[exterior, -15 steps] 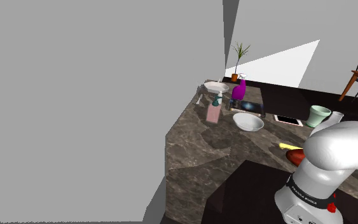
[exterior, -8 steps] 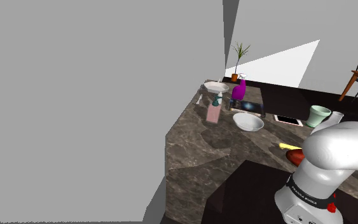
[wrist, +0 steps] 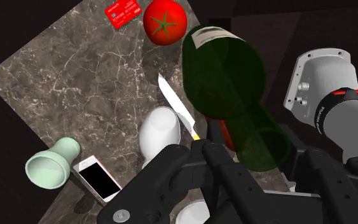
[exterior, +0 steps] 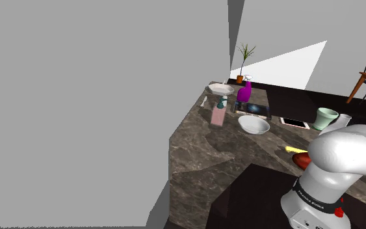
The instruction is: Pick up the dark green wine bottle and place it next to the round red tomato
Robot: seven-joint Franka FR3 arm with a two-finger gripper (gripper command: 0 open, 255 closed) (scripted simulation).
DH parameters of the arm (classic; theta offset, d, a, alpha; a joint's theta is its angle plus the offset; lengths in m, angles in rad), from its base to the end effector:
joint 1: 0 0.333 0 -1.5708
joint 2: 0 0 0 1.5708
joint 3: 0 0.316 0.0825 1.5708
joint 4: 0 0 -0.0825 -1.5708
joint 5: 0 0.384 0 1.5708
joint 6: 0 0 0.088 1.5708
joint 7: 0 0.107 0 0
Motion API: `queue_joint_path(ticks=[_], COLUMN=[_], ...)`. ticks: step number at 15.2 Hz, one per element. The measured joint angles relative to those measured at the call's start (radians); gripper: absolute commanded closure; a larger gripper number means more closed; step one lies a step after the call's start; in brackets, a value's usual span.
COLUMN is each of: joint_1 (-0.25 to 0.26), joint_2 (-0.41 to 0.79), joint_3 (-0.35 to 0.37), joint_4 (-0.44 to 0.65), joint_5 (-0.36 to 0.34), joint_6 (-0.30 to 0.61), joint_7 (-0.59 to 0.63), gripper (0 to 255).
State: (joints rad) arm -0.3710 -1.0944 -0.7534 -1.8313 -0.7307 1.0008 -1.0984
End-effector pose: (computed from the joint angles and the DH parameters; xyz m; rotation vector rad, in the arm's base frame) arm -0.1819 -0.3418 0.6668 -3.0842 0.1850 -0.0421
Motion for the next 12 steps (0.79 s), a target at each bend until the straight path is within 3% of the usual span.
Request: queue_joint_path(ticks=[12], joint_1=[-0.045], joint_2=[-0.113], joint_3=[-0.045], joint_4=[-0.197], joint_5=[-0.052], joint_6=[0.092], joint_7=[0.034], gripper=[255])
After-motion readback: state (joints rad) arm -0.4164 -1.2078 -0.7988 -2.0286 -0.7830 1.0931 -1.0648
